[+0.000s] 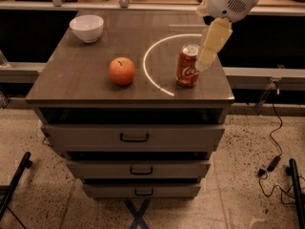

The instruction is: Move apple near white bowl

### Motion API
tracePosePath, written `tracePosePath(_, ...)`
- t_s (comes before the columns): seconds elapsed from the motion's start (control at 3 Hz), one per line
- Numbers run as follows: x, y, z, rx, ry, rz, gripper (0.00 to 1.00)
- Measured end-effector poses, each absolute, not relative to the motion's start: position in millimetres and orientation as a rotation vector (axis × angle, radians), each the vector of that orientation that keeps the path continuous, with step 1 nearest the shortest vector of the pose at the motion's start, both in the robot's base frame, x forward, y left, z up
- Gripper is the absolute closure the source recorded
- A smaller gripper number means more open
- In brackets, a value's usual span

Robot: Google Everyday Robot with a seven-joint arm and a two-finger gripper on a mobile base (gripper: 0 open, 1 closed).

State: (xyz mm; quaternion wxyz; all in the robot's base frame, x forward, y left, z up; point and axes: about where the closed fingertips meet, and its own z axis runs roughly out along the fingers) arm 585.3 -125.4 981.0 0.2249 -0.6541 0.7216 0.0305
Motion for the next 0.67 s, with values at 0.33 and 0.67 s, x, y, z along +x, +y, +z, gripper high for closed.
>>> tracePosePath(0.33, 613.0, -84.8, 960.9, -1.847, 1.955, 0.142, 0.0)
tracePosePath(0.67, 643.8, -35.1, 928.5, -1.907, 1.949, 0.184, 0.0)
